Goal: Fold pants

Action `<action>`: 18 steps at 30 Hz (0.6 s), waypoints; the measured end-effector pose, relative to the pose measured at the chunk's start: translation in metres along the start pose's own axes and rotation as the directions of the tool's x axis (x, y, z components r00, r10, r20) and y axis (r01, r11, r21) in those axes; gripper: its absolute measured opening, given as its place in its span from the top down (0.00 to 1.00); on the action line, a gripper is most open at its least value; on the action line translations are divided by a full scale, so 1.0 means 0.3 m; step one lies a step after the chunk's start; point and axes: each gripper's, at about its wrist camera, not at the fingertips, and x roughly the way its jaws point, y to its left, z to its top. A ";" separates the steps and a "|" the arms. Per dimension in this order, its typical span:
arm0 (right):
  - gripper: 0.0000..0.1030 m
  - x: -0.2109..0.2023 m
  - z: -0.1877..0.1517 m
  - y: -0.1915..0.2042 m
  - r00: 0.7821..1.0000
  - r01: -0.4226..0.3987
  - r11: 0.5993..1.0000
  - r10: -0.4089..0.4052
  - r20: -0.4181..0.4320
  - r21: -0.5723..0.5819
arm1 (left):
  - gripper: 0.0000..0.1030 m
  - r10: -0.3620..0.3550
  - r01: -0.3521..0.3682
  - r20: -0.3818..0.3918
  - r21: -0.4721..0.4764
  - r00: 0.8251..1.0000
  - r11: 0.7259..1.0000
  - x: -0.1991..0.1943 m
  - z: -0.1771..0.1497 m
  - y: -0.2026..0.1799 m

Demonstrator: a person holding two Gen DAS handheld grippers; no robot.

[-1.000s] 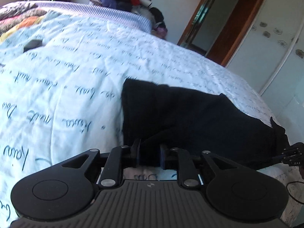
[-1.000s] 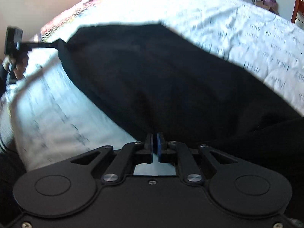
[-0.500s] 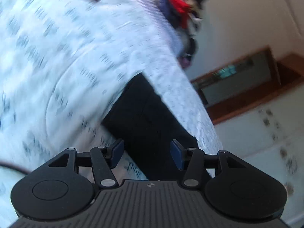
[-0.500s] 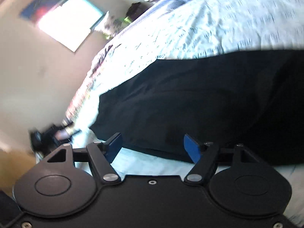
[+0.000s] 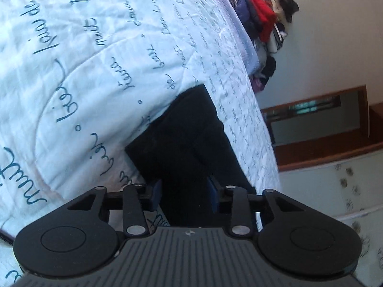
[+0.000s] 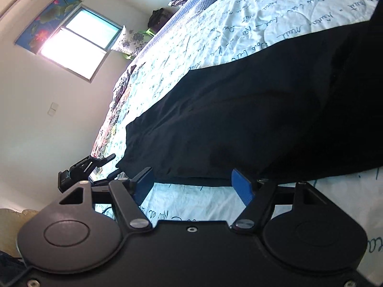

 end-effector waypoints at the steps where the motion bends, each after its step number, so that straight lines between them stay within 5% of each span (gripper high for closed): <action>1: 0.29 -0.004 0.000 -0.007 1.000 -0.002 1.000 0.002 0.006 0.013 | 0.60 0.009 -0.009 -0.011 0.008 1.000 1.000 0.012 -0.004 -0.001; 3: 0.29 -0.015 0.001 -0.028 1.000 -0.015 0.998 0.014 0.022 0.058 | 0.60 0.033 -0.032 -0.031 0.014 0.999 0.999 0.045 -0.002 0.016; 8: 0.29 -0.084 0.003 -0.083 0.996 -0.022 0.979 0.004 0.089 0.201 | 0.90 0.092 -0.091 0.000 0.109 0.996 0.990 0.040 0.005 -0.031; 14: 0.29 -0.183 -0.002 -0.138 0.981 0.063 0.934 -0.123 0.151 0.352 | 0.90 0.093 -0.096 0.027 0.236 0.995 0.967 0.004 0.001 -0.116; 18: 0.29 -0.150 0.006 -0.147 0.979 0.127 0.913 -0.177 0.096 0.387 | 0.90 0.100 -0.101 0.017 0.220 0.995 0.970 0.012 0.000 -0.098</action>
